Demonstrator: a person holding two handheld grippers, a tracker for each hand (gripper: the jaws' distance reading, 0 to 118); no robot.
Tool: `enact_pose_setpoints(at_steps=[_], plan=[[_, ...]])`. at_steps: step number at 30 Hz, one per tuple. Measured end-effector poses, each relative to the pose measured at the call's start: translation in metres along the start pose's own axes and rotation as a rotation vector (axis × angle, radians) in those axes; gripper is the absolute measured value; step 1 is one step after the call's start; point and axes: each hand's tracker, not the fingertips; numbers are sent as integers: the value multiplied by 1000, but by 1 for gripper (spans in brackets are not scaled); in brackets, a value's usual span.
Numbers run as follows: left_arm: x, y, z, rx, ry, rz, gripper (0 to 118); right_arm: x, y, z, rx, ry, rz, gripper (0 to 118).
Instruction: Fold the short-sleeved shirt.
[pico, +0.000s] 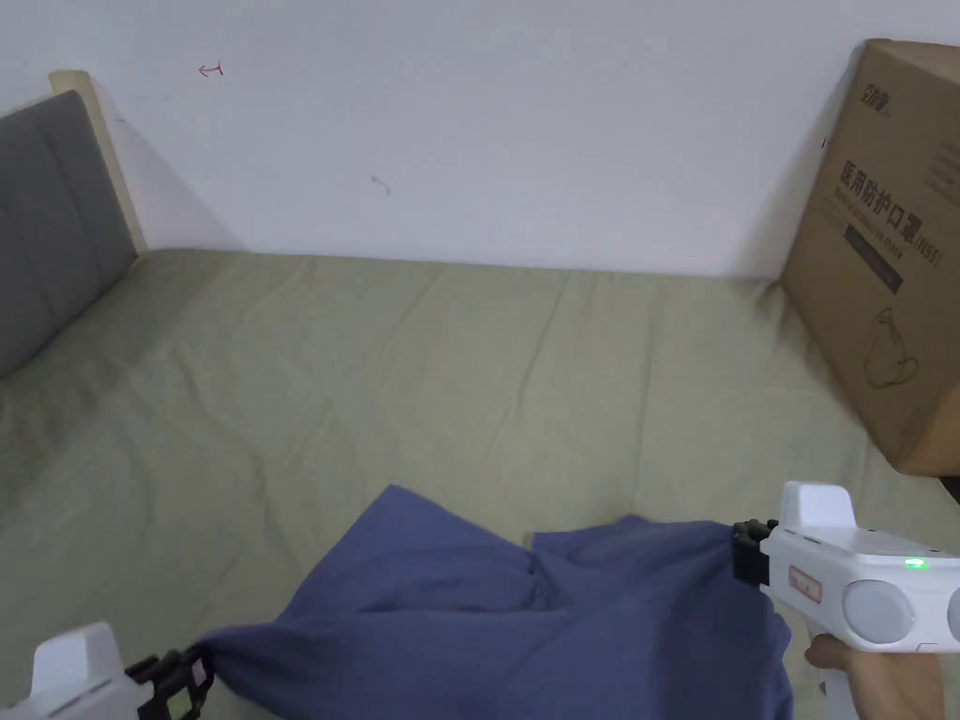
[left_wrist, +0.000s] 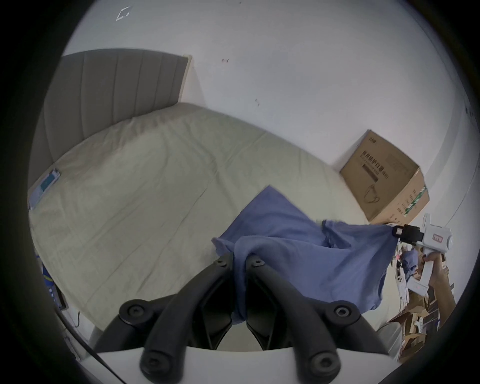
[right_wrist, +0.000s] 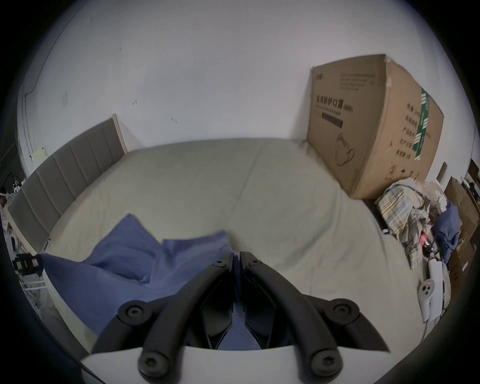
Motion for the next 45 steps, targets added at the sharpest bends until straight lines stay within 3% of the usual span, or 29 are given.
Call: enact_pose_setpoints(at_steps=[13,26,35,45], plan=[[80,165,26,251,-92,-112,6,18,112,117,390,-7,-46,4],[154,356,39,435,-73,-164,6,17,264,149,610,-36,-36,4],[184,434,9,549,72,-279,6,14,319,96,683,-71,-20,4],[153,388,-117,494,147,-329,6,4,283,-37,573,-106,48,4]])
